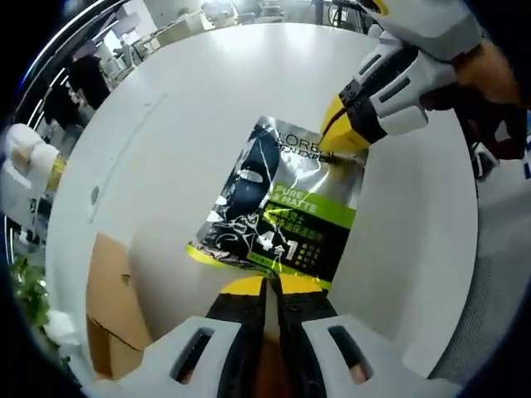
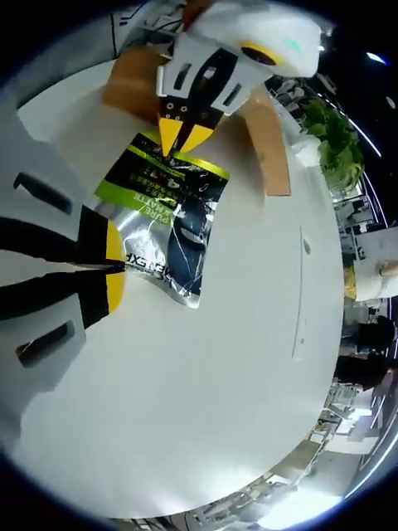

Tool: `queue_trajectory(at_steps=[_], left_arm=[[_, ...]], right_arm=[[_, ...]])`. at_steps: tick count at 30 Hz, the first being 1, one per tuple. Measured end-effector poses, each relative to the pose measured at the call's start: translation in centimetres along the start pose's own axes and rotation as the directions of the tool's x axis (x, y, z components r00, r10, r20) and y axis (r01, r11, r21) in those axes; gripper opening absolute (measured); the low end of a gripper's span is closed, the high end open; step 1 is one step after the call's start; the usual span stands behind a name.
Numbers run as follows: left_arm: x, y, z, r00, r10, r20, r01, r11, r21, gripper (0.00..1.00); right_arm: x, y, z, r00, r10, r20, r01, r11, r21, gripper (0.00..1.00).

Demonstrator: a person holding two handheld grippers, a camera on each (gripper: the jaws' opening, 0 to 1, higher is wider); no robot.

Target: Operate the shoe box by opening the lid, removing the specified soft item, and placing it in the target area until the item is outside and the box remains undamaged.

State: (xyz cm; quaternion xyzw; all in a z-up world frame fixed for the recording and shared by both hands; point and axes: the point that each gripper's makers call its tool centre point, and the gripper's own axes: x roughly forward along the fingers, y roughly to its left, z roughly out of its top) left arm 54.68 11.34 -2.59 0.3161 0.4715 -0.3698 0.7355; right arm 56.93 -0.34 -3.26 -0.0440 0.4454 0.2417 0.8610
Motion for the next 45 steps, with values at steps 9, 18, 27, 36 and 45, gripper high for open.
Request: queue_trajectory(at_steps=[9,18,27,36,45], left_arm=[[-1.6,0.4,0.8,0.998,0.009,0.062,-0.006,0.999,-0.048,0.07],[-3.2,0.3,1.2,0.993,0.008,0.114,0.003,0.996,-0.093,0.14],[-5.3,-0.1,1.8,0.984,-0.007,0.178,0.029,0.992,-0.121,0.22],[-7.7,-0.1,1.8,0.967,-0.052,0.249,0.099,0.978,-0.182,0.27],[-9.7,0.3,-0.1,0.960,-0.063,0.273,0.105,0.984,-0.142,0.32]], right_arm=[[-0.7,-0.1,-0.2,1.000,0.016,0.006,-0.016,1.000,0.001,0.03],[-2.1,0.1,0.2,0.999,0.033,0.031,-0.032,0.998,-0.047,0.07],[-4.0,0.5,0.2,0.998,0.052,0.044,-0.046,0.992,-0.121,0.17],[-5.9,1.4,0.6,0.994,0.086,0.065,-0.070,0.975,-0.211,0.22],[-7.9,2.5,1.4,0.990,0.113,0.089,-0.082,0.952,-0.296,0.25]])
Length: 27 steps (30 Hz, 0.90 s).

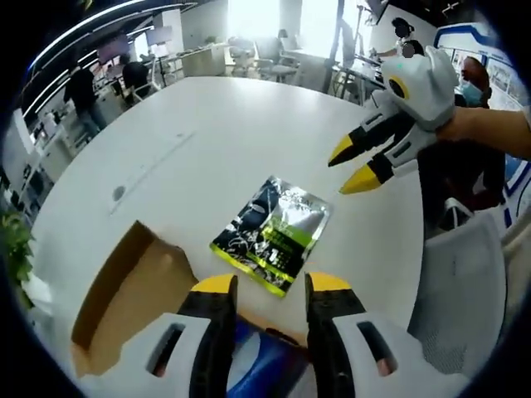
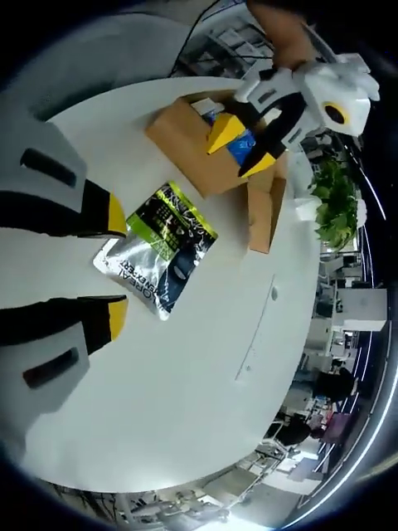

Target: Operate the shoe box by opening the lid, removing the specified soft item, and placing it in the target area until the item is outside and the box remains undamaged.

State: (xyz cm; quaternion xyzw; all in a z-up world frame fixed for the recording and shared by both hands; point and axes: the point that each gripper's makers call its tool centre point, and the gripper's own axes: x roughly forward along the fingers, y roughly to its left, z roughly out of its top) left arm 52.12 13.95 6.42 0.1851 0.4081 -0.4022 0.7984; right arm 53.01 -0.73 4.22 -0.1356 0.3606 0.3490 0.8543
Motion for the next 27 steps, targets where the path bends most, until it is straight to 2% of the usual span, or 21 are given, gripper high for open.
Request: queue_trajectory(at_steps=[5,8,12,19,27], left_arm=[[-1.9,1.0,-0.1,1.000,0.012,0.024,-0.013,1.000,0.020,0.34],[-3.0,1.3,-0.2,0.999,0.001,0.045,-0.002,1.000,0.014,0.34],[-4.4,1.5,-0.6,0.998,-0.025,0.063,0.024,1.000,0.014,0.34],[-5.8,1.9,-2.4,0.998,-0.043,0.042,0.040,0.998,0.057,0.35],[-6.0,2.0,-4.8,0.997,-0.076,0.007,0.075,0.993,0.090,0.33]], right_arm=[[-0.6,1.1,1.5,0.999,0.032,0.030,-0.031,0.999,-0.018,0.26],[-0.7,2.6,2.5,0.994,0.099,0.051,-0.100,0.995,0.018,0.26],[-0.8,3.7,4.1,0.989,0.122,0.081,-0.122,0.993,-0.008,0.26],[-0.4,5.9,6.0,0.978,0.176,0.109,-0.170,0.983,-0.065,0.26],[0.5,8.5,7.7,0.965,0.235,0.120,-0.218,0.966,-0.137,0.27]])
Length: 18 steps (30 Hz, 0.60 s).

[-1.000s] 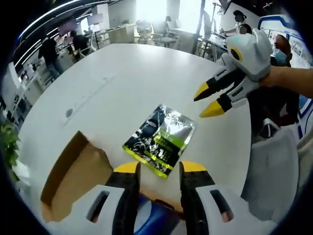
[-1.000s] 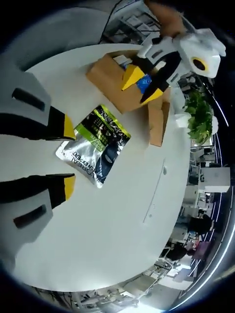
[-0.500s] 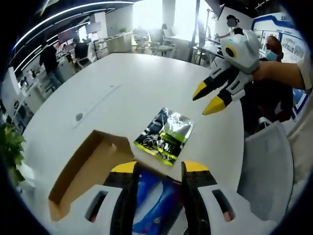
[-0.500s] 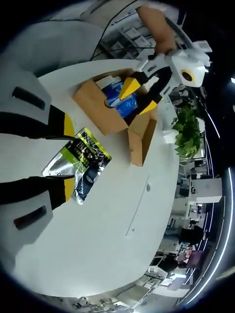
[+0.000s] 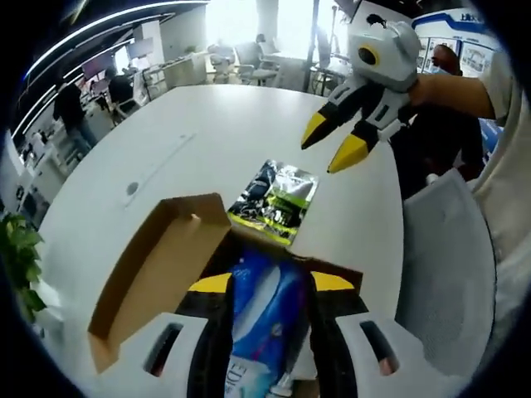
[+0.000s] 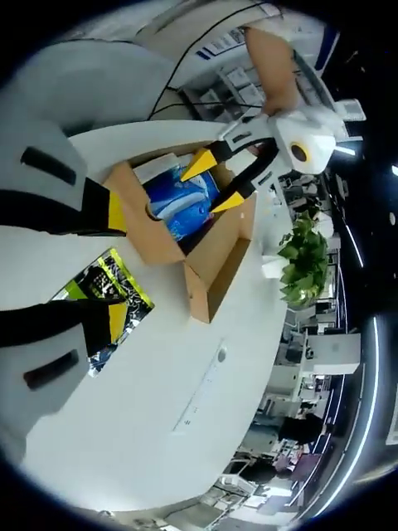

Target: Operate the shoe box by opening the lid, removing the specified soft item, and placing it in the target area until the item is outside and the box remains undamaged.

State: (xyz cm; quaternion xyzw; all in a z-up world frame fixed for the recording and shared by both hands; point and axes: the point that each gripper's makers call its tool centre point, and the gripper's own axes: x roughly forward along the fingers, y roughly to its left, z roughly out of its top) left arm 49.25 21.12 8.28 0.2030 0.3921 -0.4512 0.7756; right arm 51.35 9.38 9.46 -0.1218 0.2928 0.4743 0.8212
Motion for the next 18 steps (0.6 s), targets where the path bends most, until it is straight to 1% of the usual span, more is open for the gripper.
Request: queue_trajectory(at_steps=[4,10,14,18], left_arm=[[0.0,-0.3,-0.8,1.000,-0.029,-0.005,0.029,1.000,0.005,0.30],[0.9,-0.9,-2.1,0.997,-0.074,-0.033,0.075,0.997,0.027,0.24],[1.5,-1.0,-3.3,0.993,-0.089,-0.079,0.091,0.995,0.032,0.21],[1.8,-0.9,-4.1,0.992,-0.086,-0.095,0.090,0.996,0.029,0.18]], right_arm=[[1.0,1.1,0.6,1.000,0.028,0.006,-0.028,0.999,-0.027,0.27],[2.4,2.5,1.2,0.998,0.062,0.002,-0.062,0.996,-0.062,0.27],[3.3,3.3,1.6,0.996,0.085,0.000,-0.085,0.993,-0.086,0.27],[4.2,3.9,1.9,0.995,0.103,-0.008,-0.103,0.988,-0.113,0.28]])
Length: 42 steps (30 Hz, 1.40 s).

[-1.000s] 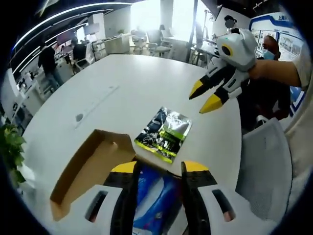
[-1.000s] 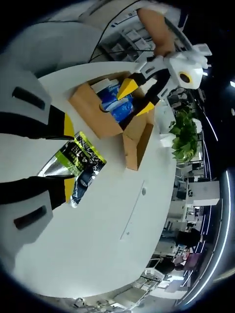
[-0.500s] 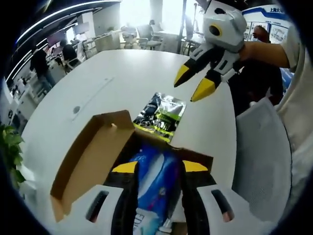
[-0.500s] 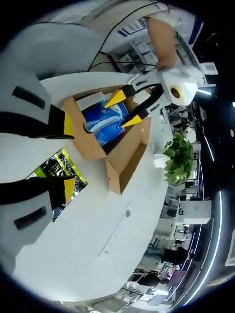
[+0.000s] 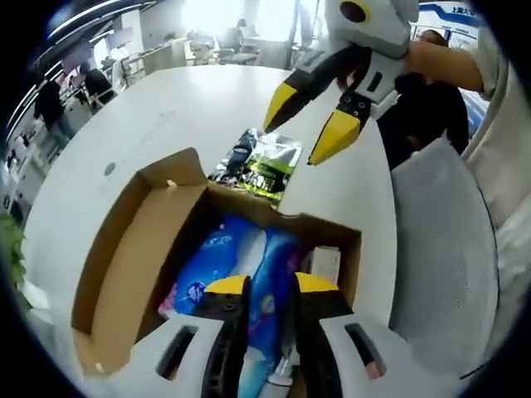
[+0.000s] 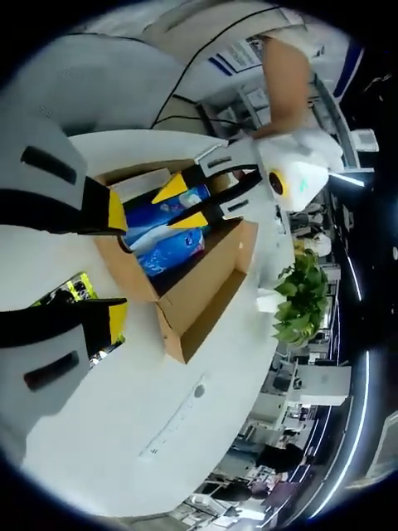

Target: Operate the shoe box by opening the lid, removing the specified soft item, and placing it in the target area until the item is outside and the box remains undamaged.

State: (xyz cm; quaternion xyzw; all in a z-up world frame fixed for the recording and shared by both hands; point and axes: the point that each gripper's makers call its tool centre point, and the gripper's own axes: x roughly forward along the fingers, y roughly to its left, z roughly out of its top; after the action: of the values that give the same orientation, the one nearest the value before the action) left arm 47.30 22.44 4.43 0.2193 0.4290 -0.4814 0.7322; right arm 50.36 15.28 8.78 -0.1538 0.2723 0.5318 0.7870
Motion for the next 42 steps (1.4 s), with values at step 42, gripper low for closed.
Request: queue_trajectory(at_steps=[42], left_arm=[[-1.0,0.1,-1.5,1.000,-0.008,0.028,0.011,0.996,-0.089,0.00]], right_arm=[[10.8,1.9,-0.6,0.978,0.059,-0.198,-0.111,0.959,-0.261,0.02]])
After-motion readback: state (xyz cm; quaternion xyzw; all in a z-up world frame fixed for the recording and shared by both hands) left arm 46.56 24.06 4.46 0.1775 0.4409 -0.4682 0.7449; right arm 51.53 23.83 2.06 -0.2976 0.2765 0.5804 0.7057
